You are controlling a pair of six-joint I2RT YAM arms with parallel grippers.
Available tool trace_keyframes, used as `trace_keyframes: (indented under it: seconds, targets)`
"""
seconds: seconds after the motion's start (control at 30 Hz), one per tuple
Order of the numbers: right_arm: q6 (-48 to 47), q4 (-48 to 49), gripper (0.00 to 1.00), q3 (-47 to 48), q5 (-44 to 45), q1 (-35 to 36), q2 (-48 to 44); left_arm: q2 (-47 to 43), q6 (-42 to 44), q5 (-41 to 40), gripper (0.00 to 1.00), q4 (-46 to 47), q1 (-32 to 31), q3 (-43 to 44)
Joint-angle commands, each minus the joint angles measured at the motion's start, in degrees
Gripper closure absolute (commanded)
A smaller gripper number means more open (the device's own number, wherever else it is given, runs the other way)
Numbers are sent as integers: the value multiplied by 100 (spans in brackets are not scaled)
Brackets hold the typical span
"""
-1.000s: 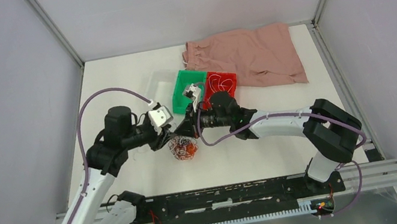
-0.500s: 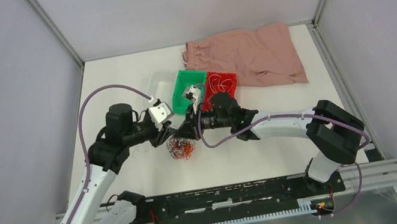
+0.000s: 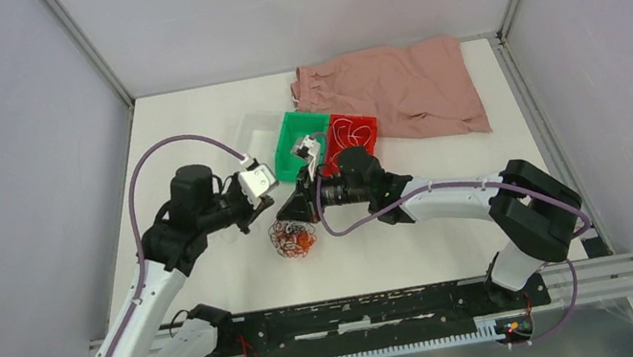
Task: Untangle the cables
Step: Untie the cable.
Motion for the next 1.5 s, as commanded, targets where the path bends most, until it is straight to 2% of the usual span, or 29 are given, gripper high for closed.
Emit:
trace_keyframes:
  seconds: [0.0, 0.13, 0.27, 0.53, 0.83, 1.1, 1.33, 1.47]
  targets:
    - [282, 736, 87, 66, -257, 34, -99, -156, 311, 152, 97, 204, 12, 192]
    - [807, 1403, 70, 86, -293, 29, 208, -204, 174, 601, 97, 218, 10, 494]
    - [1279, 1987, 64, 228, -303, 34, 527, -218, -42, 961, 97, 189, 2, 817]
    - [1461, 2202, 65, 427, -405, 51, 748, -247, -83, 1218, 97, -32, 5, 1143]
    - [1211, 2061, 69, -199, -232, 65, 920, -58, -87, 1291, 97, 4, 4, 1991]
    - [962, 1716, 69, -355, -113, 73, 929, 145, 252, 1161, 97, 11, 11, 2938]
    - [899, 1599, 68, -337, -61, 112, 1074, 269, 533, 655, 97, 581, 6, 3565]
    - [928, 1632, 67, -337, -39, 132, 1037, 398, 631, 708, 97, 631, 13, 3880]
